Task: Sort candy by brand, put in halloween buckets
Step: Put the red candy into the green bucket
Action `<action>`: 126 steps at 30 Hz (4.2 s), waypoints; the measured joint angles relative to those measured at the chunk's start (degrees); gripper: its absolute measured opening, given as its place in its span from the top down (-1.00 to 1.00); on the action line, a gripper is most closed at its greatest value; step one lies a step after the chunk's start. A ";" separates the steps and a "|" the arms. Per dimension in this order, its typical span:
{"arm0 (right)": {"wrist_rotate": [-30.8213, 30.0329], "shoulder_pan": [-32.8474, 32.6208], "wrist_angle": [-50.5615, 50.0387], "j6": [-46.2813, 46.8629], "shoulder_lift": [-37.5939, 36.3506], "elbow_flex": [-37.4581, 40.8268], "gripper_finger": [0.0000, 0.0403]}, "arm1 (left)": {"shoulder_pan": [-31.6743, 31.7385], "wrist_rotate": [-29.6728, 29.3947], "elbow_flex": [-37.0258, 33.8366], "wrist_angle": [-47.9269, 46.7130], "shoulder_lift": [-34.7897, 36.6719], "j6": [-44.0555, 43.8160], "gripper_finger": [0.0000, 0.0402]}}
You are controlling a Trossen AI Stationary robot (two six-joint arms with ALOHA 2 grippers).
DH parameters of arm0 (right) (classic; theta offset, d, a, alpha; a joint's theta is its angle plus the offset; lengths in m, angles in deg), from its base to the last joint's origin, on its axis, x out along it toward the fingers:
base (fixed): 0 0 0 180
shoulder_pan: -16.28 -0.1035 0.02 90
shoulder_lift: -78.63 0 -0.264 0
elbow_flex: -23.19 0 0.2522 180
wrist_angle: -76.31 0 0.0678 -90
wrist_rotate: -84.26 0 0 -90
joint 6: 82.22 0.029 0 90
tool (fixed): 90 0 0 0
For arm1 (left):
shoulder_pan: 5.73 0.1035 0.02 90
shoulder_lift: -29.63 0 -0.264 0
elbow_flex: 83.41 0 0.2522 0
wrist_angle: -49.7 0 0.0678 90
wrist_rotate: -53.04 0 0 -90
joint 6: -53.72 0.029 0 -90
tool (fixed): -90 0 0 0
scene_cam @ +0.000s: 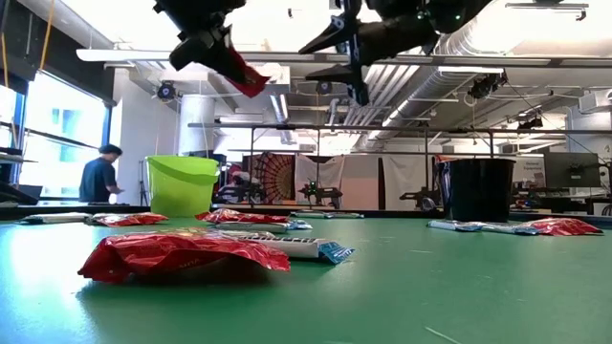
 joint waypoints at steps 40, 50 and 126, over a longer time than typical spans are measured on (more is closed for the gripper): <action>-3.11 1.10 -3.90 -5.83 -1.78 0.00 0.11 | 53.60 32.86 9.16 -21.64 -15.79 -25.17 0.86; -8.65 -0.79 -6.10 -9.48 -1.78 0.02 0.11 | 52.80 29.57 9.23 -21.07 -16.91 -24.68 0.55; -13.15 -6.26 9.31 -21.59 -4.84 17.03 1.00 | 8.38 41.19 -12.83 3.12 -8.33 -17.62 0.22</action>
